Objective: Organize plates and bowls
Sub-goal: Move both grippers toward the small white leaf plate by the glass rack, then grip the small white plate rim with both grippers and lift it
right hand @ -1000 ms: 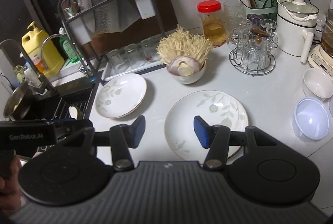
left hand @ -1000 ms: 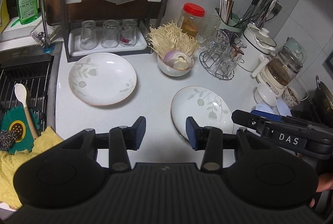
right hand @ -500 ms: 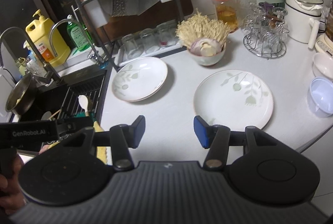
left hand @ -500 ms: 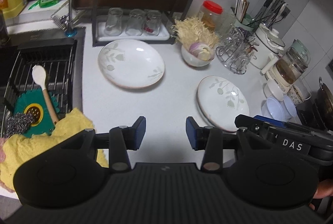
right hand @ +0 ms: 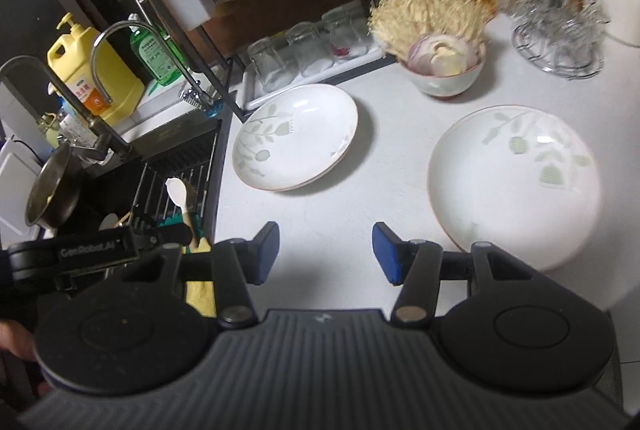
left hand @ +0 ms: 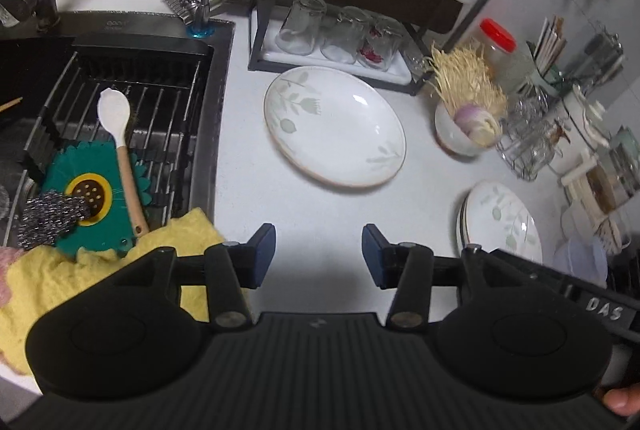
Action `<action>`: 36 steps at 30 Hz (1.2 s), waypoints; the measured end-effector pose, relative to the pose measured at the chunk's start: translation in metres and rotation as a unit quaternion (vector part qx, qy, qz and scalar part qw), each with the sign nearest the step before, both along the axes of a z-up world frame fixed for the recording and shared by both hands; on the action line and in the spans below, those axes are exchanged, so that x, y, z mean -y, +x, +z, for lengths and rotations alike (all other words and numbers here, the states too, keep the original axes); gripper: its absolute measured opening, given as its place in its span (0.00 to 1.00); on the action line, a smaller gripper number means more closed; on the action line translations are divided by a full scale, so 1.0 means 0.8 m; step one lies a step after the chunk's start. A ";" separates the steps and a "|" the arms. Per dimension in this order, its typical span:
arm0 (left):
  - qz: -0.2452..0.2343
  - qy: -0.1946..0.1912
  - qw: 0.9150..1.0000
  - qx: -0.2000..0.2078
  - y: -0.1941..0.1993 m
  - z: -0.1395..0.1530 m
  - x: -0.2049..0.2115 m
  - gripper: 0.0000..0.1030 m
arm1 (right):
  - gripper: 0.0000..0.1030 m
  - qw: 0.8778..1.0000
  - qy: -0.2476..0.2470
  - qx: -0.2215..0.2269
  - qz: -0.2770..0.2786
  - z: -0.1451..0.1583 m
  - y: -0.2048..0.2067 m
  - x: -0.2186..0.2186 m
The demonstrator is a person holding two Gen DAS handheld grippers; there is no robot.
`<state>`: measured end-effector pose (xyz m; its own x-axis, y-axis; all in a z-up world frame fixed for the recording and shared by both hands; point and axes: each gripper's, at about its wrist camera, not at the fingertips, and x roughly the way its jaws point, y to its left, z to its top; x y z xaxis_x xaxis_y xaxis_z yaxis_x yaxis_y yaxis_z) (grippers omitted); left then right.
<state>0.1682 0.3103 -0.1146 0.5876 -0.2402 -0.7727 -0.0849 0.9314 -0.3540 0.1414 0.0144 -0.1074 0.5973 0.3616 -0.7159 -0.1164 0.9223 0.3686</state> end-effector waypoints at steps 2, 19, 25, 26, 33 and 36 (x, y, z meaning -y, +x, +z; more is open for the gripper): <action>0.007 0.009 1.000 -0.002 0.019 -0.008 -0.002 0.53 | 0.53 1.000 0.004 -0.005 0.007 -0.012 0.023 -0.004; 0.020 0.028 0.999 -0.027 0.161 -0.095 -0.027 0.53 | 0.53 1.000 0.001 -0.005 0.009 -0.096 0.204 -0.033; 0.004 0.050 0.998 -0.023 0.193 -0.106 -0.011 0.53 | 0.52 1.000 -0.009 -0.013 0.003 -0.120 0.241 -0.038; 0.006 0.048 0.998 -0.026 0.198 -0.109 -0.010 0.53 | 0.53 1.000 -0.012 -0.016 0.004 -0.123 0.244 -0.039; -0.001 0.042 0.998 -0.041 0.234 -0.125 -0.007 0.53 | 0.44 1.000 -0.010 -0.021 0.011 -0.132 0.256 -0.046; -0.006 0.044 0.998 -0.048 0.246 -0.126 -0.007 0.51 | 0.35 1.000 -0.005 -0.024 0.015 -0.137 0.260 -0.047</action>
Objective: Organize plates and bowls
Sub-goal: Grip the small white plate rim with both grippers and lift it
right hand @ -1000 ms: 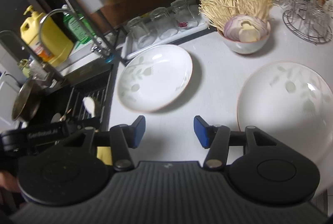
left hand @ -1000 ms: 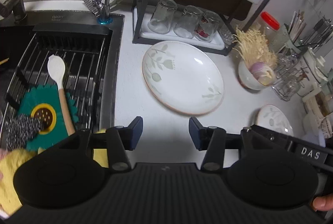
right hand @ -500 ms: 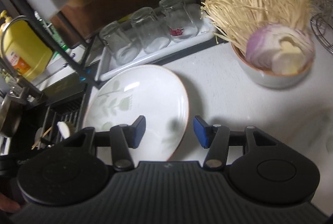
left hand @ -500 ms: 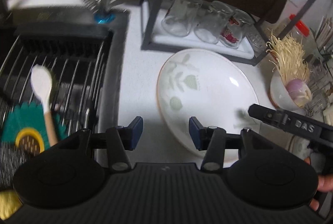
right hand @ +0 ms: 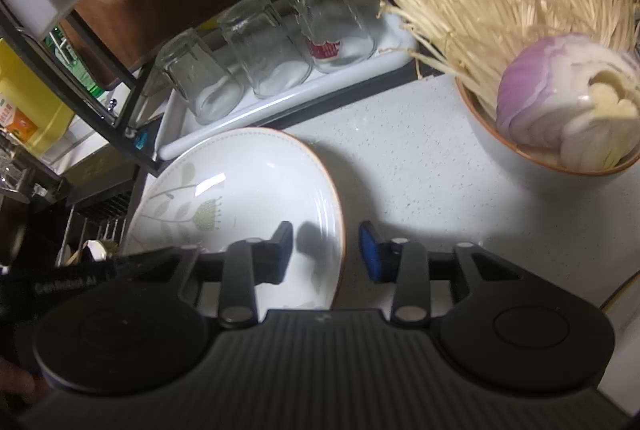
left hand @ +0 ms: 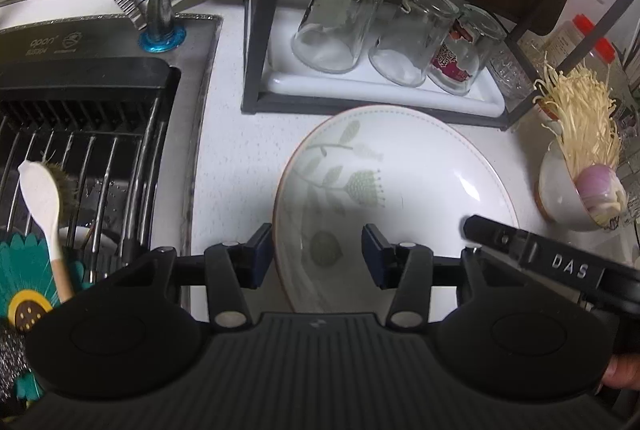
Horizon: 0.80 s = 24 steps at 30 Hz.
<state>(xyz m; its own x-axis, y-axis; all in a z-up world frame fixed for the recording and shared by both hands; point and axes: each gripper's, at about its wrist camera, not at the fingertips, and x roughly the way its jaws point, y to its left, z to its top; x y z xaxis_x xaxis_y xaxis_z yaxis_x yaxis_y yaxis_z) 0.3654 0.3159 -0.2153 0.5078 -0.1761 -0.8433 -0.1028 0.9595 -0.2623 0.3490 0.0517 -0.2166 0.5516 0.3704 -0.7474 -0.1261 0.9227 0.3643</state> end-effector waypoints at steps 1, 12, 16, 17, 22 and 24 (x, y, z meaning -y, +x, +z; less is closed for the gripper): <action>-0.003 0.003 1.000 0.000 0.003 0.000 0.001 0.49 | 0.33 1.000 -0.002 0.001 0.003 0.000 0.000 0.000; -0.010 -0.003 1.000 -0.007 0.007 0.004 -0.003 0.42 | 0.27 1.000 0.020 -0.001 0.016 0.002 -0.003 0.008; -0.021 -0.004 1.000 -0.010 -0.005 0.016 0.004 0.42 | 0.27 1.000 0.016 0.012 0.023 0.017 -0.014 0.015; -0.023 -0.008 1.000 -0.010 -0.010 0.020 0.006 0.42 | 0.27 1.000 0.016 0.013 0.023 0.020 -0.017 0.017; -0.031 -0.014 0.999 -0.004 -0.033 0.045 0.017 0.42 | 0.27 1.000 0.017 0.021 0.017 0.038 -0.043 0.033; -0.037 -0.015 0.999 0.001 -0.043 0.058 0.023 0.42 | 0.27 0.999 0.015 0.027 0.013 0.048 -0.057 0.040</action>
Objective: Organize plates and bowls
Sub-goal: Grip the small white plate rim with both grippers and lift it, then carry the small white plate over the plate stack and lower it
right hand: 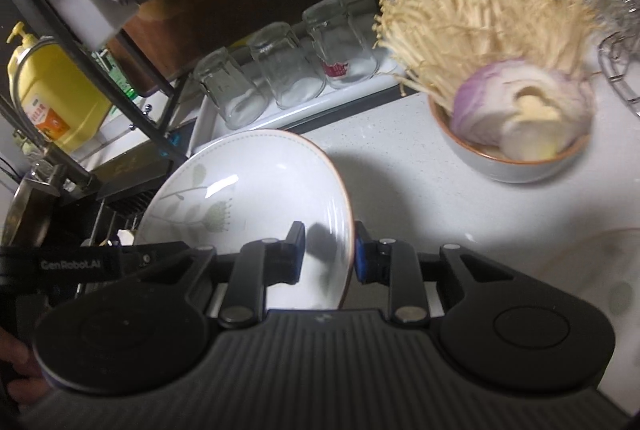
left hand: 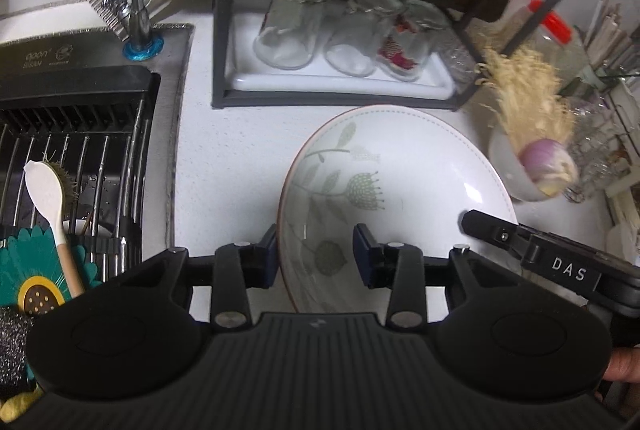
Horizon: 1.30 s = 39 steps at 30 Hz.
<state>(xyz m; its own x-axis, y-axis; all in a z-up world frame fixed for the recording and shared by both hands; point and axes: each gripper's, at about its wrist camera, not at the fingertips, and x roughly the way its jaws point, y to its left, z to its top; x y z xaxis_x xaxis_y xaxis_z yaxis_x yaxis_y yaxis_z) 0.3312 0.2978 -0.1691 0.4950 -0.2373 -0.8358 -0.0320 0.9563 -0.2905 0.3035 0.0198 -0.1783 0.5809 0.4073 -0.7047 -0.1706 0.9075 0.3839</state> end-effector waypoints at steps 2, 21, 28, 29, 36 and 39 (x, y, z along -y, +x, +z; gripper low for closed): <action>-0.005 -0.005 1.000 0.012 -0.012 0.016 0.007 0.42 | 0.27 1.000 0.002 0.004 -0.008 0.010 -0.015 0.008; -0.074 -0.018 0.994 0.072 -0.089 0.101 0.126 0.42 | 0.27 0.993 0.003 0.063 -0.099 0.083 -0.144 0.122; -0.083 -0.044 0.994 0.049 -0.093 0.084 0.187 0.42 | 0.27 0.995 -0.021 0.046 -0.089 0.069 -0.161 0.181; -0.084 -0.044 0.994 0.044 -0.092 0.080 0.196 0.42 | 0.27 0.995 -0.023 0.037 -0.089 0.065 -0.162 0.189; -0.098 -0.046 0.994 0.004 -0.088 0.046 0.258 0.42 | 0.27 0.994 -0.027 -0.011 -0.108 0.034 -0.169 0.241; -0.112 -0.026 0.993 -0.016 -0.085 0.028 0.282 0.42 | 0.27 0.992 -0.026 -0.025 -0.123 0.023 -0.168 0.256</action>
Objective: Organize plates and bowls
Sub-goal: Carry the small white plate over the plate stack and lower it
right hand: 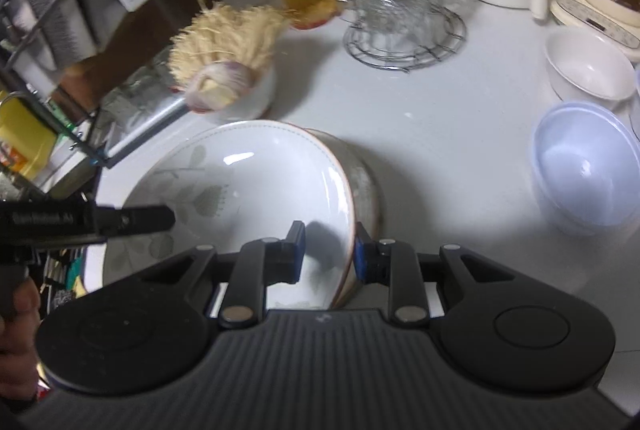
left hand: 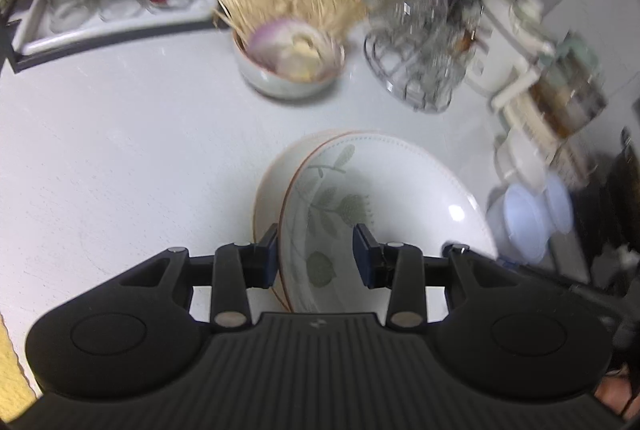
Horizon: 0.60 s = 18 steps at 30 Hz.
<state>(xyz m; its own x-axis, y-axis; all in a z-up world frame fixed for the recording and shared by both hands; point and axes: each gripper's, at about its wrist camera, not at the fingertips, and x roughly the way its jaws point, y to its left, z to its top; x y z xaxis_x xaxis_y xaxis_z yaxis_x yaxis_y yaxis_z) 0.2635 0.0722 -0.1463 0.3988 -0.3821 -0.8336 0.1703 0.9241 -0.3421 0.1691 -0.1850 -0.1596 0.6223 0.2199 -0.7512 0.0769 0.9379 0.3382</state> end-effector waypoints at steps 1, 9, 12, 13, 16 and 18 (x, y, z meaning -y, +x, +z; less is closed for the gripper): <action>-0.002 0.007 1.000 -0.003 0.002 -0.004 0.007 0.42 | 0.27 1.000 -0.003 0.000 -0.003 -0.003 0.001 0.003; -0.005 0.031 0.999 -0.032 0.025 -0.028 0.034 0.42 | 0.27 1.000 -0.018 -0.006 0.003 -0.019 0.019 0.017; -0.006 0.043 0.998 -0.038 0.031 -0.035 0.043 0.42 | 0.27 1.000 -0.020 -0.008 0.007 -0.024 0.026 0.023; -0.007 0.047 0.998 -0.039 0.032 -0.037 0.045 0.42 | 0.27 1.000 -0.025 -0.006 0.010 -0.024 0.029 0.022; -0.004 0.059 0.997 -0.045 0.035 -0.040 0.047 0.42 | 0.27 0.999 -0.045 0.003 0.019 -0.025 0.038 0.016; -0.002 0.068 0.996 -0.049 0.037 -0.041 0.046 0.42 | 0.27 0.999 -0.041 0.003 0.022 -0.027 0.043 0.015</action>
<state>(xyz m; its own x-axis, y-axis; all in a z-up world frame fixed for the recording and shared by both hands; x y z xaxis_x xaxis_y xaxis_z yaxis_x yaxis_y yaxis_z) 0.2928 0.0350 -0.1795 0.3118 -0.2642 -0.9127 0.1467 0.9624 -0.2285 0.2034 -0.1968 -0.1815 0.6175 0.1845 -0.7646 0.0331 0.9651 0.2596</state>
